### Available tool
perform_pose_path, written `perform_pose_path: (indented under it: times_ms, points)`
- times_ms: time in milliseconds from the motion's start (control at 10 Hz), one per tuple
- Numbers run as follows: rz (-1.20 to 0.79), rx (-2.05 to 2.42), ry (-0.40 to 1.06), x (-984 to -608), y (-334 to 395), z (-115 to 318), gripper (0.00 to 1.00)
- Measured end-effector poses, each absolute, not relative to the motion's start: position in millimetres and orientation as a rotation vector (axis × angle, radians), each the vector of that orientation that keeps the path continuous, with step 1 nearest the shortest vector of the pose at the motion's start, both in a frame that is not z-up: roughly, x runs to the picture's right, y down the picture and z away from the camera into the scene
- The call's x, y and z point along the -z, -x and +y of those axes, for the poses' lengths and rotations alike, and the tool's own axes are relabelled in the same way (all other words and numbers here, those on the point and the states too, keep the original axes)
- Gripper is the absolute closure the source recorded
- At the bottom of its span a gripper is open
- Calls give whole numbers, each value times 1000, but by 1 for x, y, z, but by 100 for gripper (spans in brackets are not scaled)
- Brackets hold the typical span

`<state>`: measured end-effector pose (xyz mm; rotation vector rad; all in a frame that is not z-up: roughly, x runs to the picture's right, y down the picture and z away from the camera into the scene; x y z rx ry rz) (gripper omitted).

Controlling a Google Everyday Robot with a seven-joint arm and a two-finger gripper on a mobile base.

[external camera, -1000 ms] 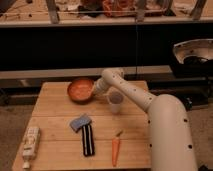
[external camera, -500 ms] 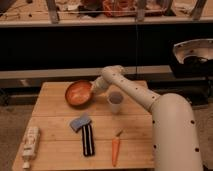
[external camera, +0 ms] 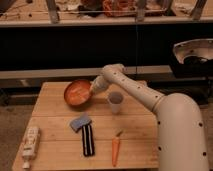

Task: Pick up the ceramic bowl

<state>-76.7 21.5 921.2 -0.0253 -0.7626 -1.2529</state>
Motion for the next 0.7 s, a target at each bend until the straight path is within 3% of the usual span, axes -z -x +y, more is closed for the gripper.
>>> perform_pose_path:
  times_ms: [700]
  points:
    - [-788, 1291, 10, -896, 80, 7, 98]
